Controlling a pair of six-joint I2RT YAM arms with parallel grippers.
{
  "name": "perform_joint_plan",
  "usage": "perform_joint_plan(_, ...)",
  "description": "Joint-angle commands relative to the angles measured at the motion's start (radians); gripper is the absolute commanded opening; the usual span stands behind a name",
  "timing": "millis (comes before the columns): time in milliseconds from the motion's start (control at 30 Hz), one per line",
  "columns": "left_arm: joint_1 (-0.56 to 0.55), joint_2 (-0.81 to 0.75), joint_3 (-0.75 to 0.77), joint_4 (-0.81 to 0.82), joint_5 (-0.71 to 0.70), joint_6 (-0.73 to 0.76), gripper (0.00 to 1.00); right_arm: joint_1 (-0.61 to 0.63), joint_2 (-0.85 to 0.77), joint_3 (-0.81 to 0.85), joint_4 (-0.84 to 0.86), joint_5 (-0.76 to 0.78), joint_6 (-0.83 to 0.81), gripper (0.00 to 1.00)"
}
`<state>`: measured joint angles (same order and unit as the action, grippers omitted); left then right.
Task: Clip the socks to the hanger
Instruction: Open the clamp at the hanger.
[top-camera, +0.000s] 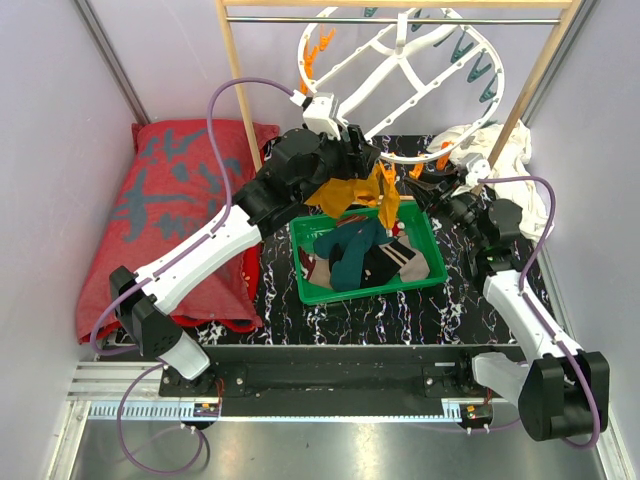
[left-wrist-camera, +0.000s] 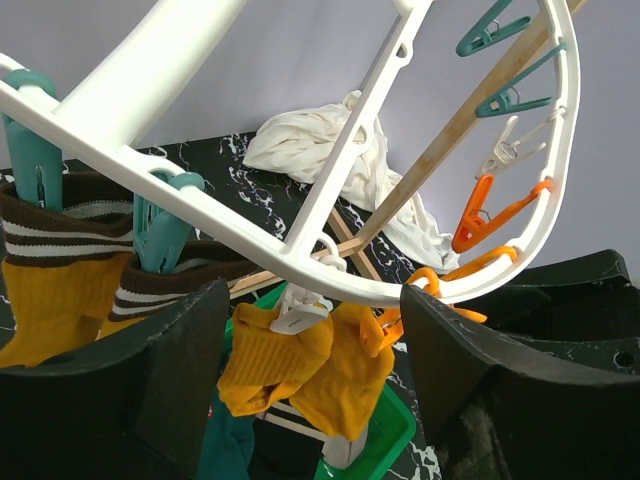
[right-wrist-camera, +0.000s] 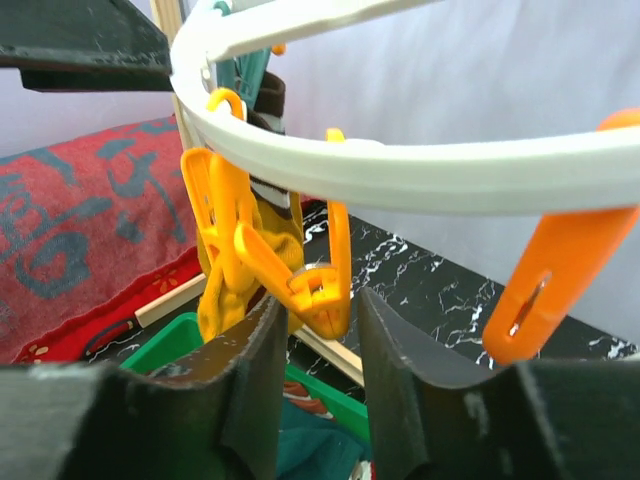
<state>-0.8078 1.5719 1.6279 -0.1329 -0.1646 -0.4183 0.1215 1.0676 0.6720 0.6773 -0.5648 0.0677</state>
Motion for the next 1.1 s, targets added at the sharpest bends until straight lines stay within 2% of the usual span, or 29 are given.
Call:
perform_joint_plan(0,0.01,-0.015,0.044,0.044,0.014,0.013,0.73,-0.002,-0.001,0.057,0.047,-0.055,-0.023,0.37)
perform_joint_plan(133,0.015,-0.007,0.061,0.035,0.019,0.016,0.72,-0.002,-0.027,0.054,0.022,-0.072,-0.028,0.26)
perform_joint_plan(167,0.016,-0.006,0.064,0.033,0.019,0.018,0.72,-0.002,-0.031,0.052,0.016,-0.072,-0.029,0.2)
perform_joint_plan(267,0.03,0.007,0.082,0.027,0.019,0.023,0.73,0.0,-0.047,0.052,-0.019,-0.076,-0.032,0.11)
perform_joint_plan(433,0.058,0.053,0.154,-0.01,0.034,0.032,0.73,0.036,-0.1,0.049,-0.065,-0.04,-0.022,0.07)
perform_joint_plan(633,0.064,0.043,0.173,-0.036,0.043,0.039,0.73,0.243,-0.121,0.1,-0.223,0.265,-0.175,0.04)
perform_joint_plan(667,0.062,0.024,0.161,-0.046,0.043,0.047,0.73,0.294,-0.118,0.101,-0.222,0.339,-0.178,0.04)
perform_joint_plan(733,0.062,-0.004,0.139,-0.056,0.04,0.053,0.73,0.328,-0.113,0.092,-0.208,0.371,-0.174,0.04)
perform_joint_plan(867,0.061,-0.113,0.034,-0.059,0.002,0.062,0.75,0.424,-0.077,0.104,-0.206,0.537,-0.189,0.04)
perform_joint_plan(1067,0.026,-0.234,-0.086,-0.06,-0.029,0.073,0.76,0.504,-0.003,0.144,-0.19,0.706,-0.192,0.04)
